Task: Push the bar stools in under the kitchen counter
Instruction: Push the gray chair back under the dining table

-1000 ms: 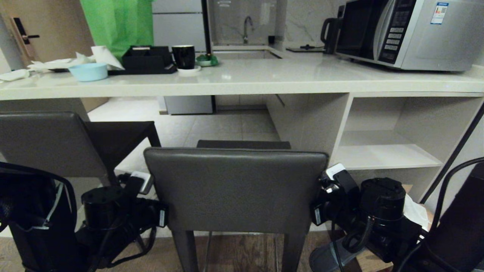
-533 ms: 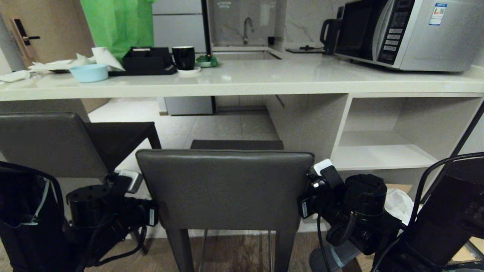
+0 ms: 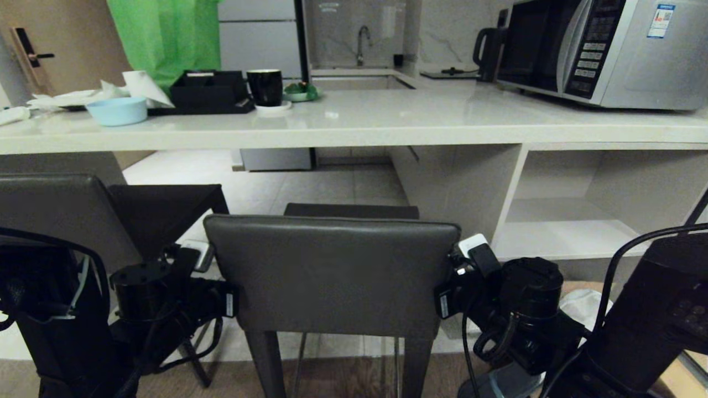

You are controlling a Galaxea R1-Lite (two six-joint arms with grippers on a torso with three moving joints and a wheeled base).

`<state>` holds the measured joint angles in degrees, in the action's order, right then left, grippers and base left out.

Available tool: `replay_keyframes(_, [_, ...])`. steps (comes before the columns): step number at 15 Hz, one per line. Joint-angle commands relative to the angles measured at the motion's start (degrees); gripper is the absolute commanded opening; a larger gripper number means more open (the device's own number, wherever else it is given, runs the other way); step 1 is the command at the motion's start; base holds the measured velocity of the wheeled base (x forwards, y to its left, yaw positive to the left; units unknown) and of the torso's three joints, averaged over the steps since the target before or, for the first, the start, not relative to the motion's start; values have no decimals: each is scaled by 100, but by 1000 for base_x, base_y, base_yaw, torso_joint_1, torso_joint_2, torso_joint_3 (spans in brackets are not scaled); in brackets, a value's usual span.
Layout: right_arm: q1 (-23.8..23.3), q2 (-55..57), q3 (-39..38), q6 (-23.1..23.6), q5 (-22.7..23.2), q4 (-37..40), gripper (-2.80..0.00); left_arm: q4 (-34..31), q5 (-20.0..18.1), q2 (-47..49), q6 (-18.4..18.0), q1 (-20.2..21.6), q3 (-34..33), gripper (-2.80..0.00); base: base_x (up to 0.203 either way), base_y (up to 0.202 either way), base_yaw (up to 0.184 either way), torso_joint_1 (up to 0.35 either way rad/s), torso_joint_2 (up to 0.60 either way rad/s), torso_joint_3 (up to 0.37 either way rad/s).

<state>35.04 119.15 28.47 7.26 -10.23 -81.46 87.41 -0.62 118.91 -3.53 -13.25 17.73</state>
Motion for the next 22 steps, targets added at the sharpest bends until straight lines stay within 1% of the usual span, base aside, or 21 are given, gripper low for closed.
replay_keyframes(1, [20,20,15,10,12,-17,-280,26,-17,1,-16,-37,-6,-280,195,0,4,2,-2,2])
replay_keyframes(10, [46,3,1,12,-5,-36,-280,26,-17,-34,-16,-46,-32,-280,190,0,1,4,2,3])
replay_keyframes(13, [46,-15,-16,5,-20,-36,-280,26,-69,-137,-4,-91,-135,-280,189,0,0,2,4,3])
replay_keyframes(15, [20,-83,-59,-5,-41,-45,-280,26,-22,-213,9,-96,-233,-280,101,0,4,9,3,1])
replay_keyframes(17, [-19,-297,-170,-5,-41,-32,-280,26,2,-437,17,-51,-304,-280,0,0,0,0,0,0])
replay_keyframes(19, [-100,-529,-355,-5,-42,-28,-280,26,113,-709,29,90,-361,-280,0,0,0,0,0,0])
replay_keyframes(21, [-367,-733,-571,-56,-37,-34,-280,26,170,-876,63,437,-449,-280,0,0,0,0,0,0])
replay_keyframes(22, [-596,-813,-630,-112,-25,-35,-280,26,154,-896,73,702,-472,-280,0,0,0,0,0,0])
